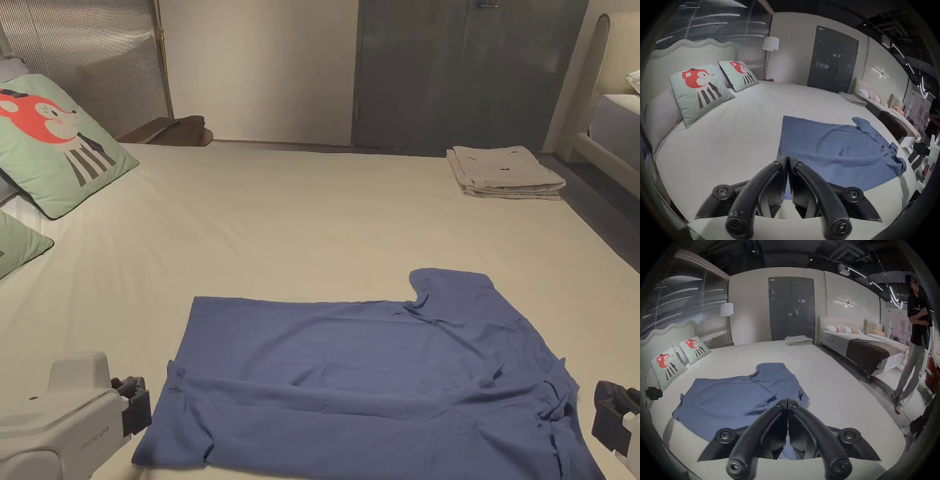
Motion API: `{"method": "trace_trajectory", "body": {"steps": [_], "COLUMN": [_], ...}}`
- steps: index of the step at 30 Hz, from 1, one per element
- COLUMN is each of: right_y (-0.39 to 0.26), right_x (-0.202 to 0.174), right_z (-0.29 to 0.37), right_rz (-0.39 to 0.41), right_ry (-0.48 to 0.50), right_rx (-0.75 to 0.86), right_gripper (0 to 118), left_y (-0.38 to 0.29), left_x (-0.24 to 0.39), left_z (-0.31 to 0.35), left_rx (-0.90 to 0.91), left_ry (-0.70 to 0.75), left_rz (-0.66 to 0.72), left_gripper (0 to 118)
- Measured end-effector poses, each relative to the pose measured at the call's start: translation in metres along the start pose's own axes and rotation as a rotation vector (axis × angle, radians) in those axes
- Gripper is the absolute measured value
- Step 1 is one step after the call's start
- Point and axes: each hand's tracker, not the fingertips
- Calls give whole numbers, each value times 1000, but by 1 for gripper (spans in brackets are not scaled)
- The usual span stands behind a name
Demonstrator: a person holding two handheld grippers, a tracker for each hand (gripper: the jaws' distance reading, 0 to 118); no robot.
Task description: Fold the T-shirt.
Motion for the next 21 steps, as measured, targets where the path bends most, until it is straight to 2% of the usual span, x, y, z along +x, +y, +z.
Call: {"method": "trace_trajectory", "body": {"steps": [2, 3, 4, 5, 6, 7, 11, 12, 15, 16, 18, 19, 20, 21], "right_y": [-5, -9, -11, -13, -15, -21, -22, -24, -28, -29, -32, -36, -38, -39], "right_x": [-1, 4, 4, 3, 3, 8, 6, 6, 6, 6, 7, 8, 8, 7], "right_z": [2, 1, 1, 2, 2, -1, 3, 3, 5, 4, 2, 1, -1, -3], "right_rz": [-4, -8, -6, -4, -4, -7, -10, -10, -12, -12, -18, -19, -18, -14], "right_ry": [6, 6, 5, 4, 5, 3, 3, 0, -4, -6, -8, -8, -11, -13], "right_rx": [-16, -23, -28, -34, -40, -45, -69, -76, -97, -106, -120, -127, -134, -141], "right_gripper": [0, 0, 0, 0, 0, 0, 0, 0, 0, 0, 0, 2, 15, 43], "left_y": [-4, -5, -7, -9, -13, -16, -26, -29, -37, -39, -41, -40, -39, -37], "left_x": [0, -3, -5, -6, -13, -13, -11, -12, -17, -16, -14, -13, -12, -12], "left_z": [-4, -10, -16, -23, -34, -38, -57, -63, -75, -77, -77, -76, -74, -72], "left_rx": [-70, -114, -152, -194, -210, -222, -316, -328, -347, -349, -346, -344, -345, -338], "left_ry": [-17, -20, -23, -25, -26, -27, -12, -10, 5, 16, 31, 27, 29, 30], "left_rz": [10, 21, 18, 12, 13, 1, -23, -13, 1, 3, -7, -8, -8, -2], "left_gripper": [5, 21, 62, 88, 106, 109, 108, 103, 53, 45, 42, 28, 16, 11]}}
